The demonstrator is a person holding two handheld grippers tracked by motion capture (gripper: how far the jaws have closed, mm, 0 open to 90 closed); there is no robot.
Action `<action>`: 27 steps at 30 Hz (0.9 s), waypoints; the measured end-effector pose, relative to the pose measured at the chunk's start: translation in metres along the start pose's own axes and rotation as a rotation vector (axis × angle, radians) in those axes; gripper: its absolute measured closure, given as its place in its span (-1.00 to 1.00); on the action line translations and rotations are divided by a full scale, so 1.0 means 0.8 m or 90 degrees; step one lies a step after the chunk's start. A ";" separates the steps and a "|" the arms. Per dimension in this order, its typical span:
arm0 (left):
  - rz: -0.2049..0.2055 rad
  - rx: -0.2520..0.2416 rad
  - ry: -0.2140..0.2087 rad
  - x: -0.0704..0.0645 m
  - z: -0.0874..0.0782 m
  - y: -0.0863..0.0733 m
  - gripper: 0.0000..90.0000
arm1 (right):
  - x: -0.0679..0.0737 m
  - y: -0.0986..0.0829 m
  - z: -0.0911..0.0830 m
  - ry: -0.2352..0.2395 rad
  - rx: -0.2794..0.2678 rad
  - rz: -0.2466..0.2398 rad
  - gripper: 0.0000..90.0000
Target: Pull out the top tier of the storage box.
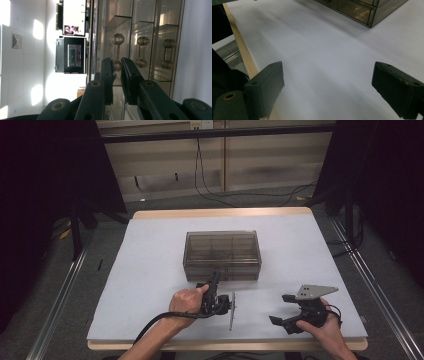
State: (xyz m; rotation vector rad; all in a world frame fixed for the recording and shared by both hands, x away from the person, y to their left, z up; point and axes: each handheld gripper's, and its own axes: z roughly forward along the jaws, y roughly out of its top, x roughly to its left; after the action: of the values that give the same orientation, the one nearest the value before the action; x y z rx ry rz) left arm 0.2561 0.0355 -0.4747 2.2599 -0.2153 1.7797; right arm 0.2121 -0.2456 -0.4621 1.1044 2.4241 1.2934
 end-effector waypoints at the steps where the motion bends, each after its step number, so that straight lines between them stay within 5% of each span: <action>1: 0.008 0.001 0.000 0.001 -0.001 0.000 0.79 | 0.000 0.000 0.000 0.000 0.000 0.000 -0.76; 20: 0.010 -0.013 -0.005 0.004 -0.010 0.000 0.79 | 0.000 0.000 0.000 0.001 0.001 0.000 -0.76; 27: -0.028 -0.016 -0.024 0.005 -0.011 -0.002 0.78 | 0.000 0.000 0.000 0.001 0.000 -0.001 -0.76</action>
State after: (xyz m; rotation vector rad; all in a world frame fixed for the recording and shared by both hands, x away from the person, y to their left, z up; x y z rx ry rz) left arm 0.2491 0.0399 -0.4692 2.2642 -0.1933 1.7045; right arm 0.2121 -0.2456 -0.4621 1.1024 2.4262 1.2939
